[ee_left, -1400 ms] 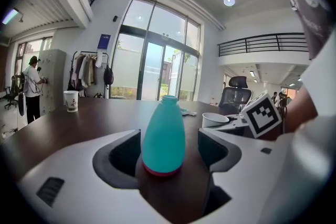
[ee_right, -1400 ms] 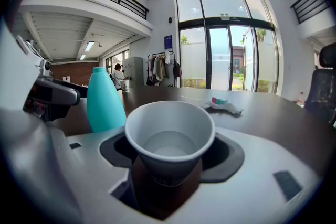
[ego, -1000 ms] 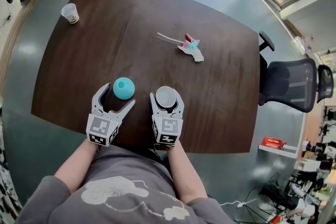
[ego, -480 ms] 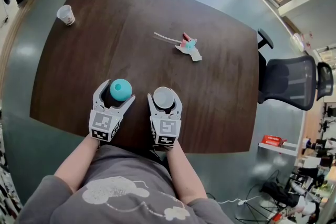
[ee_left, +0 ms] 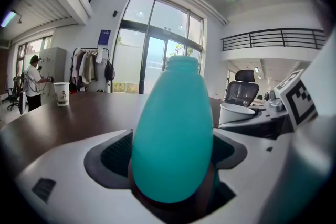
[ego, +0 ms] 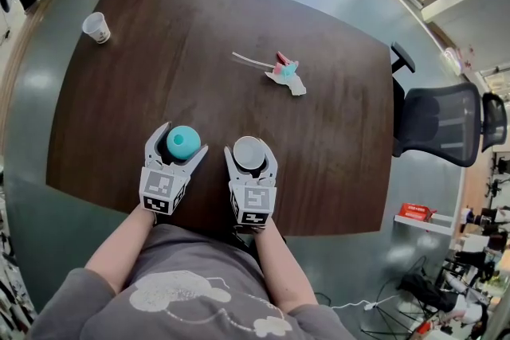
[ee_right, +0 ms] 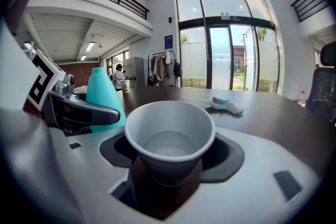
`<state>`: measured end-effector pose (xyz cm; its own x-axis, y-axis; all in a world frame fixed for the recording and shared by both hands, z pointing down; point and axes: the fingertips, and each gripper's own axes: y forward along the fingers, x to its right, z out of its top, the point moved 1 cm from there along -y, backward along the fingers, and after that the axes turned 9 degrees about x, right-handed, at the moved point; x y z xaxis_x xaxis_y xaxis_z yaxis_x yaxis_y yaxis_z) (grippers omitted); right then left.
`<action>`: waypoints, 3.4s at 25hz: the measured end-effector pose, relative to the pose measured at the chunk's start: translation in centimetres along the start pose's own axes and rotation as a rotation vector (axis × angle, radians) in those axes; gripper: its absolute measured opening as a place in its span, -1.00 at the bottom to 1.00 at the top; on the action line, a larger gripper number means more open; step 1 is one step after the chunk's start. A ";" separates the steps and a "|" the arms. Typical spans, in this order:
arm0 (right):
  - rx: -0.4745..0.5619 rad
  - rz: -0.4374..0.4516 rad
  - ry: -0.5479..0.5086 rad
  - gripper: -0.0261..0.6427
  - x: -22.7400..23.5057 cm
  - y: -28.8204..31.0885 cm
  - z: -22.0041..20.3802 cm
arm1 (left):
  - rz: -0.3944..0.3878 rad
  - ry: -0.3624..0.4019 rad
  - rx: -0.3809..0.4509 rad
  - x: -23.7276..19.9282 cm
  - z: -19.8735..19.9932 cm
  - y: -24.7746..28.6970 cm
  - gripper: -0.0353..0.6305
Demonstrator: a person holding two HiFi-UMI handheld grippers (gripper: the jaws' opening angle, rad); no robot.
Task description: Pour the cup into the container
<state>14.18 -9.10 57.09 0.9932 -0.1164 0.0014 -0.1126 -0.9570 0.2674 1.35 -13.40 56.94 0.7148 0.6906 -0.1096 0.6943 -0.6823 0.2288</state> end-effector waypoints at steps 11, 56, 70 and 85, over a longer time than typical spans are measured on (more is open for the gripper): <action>-0.002 -0.002 0.003 0.00 0.0 0.1 -0.1 | -0.028 -0.002 -0.012 0.0 -0.4 0.8 0.37; -0.034 0.261 -0.062 -0.03 -4.7 -5.7 11.7 | -0.182 0.054 -0.068 4.3 5.3 -3.7 0.36; -0.067 0.341 -0.213 -0.03 -9.0 -6.0 15.0 | -0.222 0.056 -0.082 3.9 6.0 -5.2 0.36; -0.220 0.423 -0.503 -0.04 -10.0 -5.4 14.8 | -0.265 0.067 -0.108 5.1 4.9 -4.8 0.36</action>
<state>4.45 -6.69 41.38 0.7244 -0.6281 -0.2843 -0.4258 -0.7319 0.5319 2.12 -7.79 50.54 0.5000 0.8582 -0.1157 0.8406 -0.4489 0.3030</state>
